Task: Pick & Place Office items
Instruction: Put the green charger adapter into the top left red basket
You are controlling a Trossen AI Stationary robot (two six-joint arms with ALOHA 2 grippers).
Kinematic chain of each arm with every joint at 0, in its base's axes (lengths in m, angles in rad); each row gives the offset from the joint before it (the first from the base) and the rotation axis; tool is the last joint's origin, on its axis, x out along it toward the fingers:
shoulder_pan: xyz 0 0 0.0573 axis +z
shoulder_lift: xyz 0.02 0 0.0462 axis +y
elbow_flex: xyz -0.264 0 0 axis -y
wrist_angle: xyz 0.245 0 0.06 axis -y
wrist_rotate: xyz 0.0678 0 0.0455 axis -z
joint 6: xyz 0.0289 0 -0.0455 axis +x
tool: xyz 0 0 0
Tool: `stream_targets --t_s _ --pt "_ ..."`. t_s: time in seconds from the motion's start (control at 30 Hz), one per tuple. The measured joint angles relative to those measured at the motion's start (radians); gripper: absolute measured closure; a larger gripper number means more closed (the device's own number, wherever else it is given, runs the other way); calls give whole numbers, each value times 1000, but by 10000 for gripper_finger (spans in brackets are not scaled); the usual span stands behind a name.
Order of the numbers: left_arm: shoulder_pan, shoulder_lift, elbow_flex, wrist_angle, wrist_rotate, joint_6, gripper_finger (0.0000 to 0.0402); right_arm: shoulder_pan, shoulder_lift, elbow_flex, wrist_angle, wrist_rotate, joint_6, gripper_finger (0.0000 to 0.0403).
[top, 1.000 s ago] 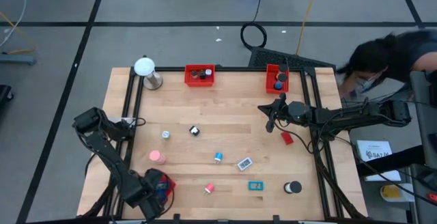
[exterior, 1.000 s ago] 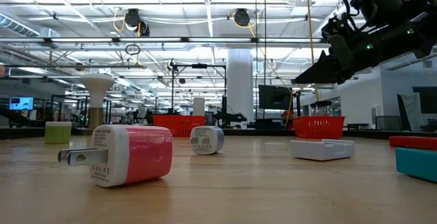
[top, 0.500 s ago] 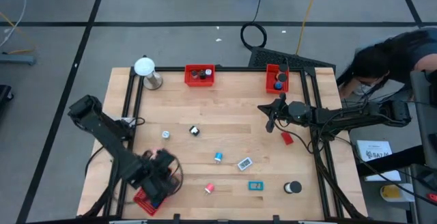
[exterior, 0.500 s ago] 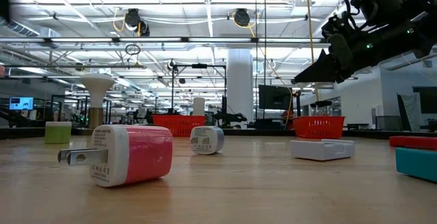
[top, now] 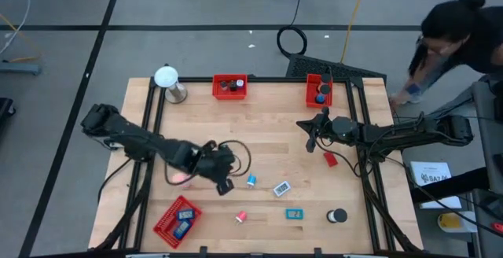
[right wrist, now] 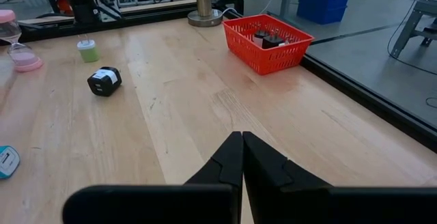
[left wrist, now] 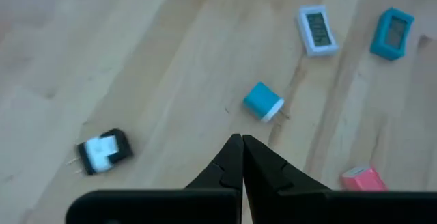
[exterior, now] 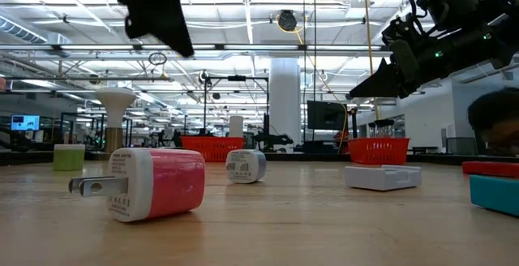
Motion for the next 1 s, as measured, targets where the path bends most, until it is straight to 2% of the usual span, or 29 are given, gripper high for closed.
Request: stream_targets --t_s 0.17,0.3,0.4,0.57,0.8,0.9,1.0 --pt "78 -14 -46 -105 130 -69 399 0 0 0 0 0 0 403" --pt "128 -51 -45 -261 148 -206 396 0 0 0 -1 0 0 403" --pt "176 -74 -45 -371 176 -290 374 0 0 0 -1 0 0 403" --pt "214 -77 -45 -497 232 -317 310 0 0 0 0 0 -4 403" --pt "221 -77 -46 -609 225 -356 190 0 0 0 8 0 -19 403" --pt "222 -80 -87 -593 210 -389 155 0 0 0 8 0 -19 403" --pt "223 -121 -170 -543 214 -425 140 0 0 0 8 0 -25 403"
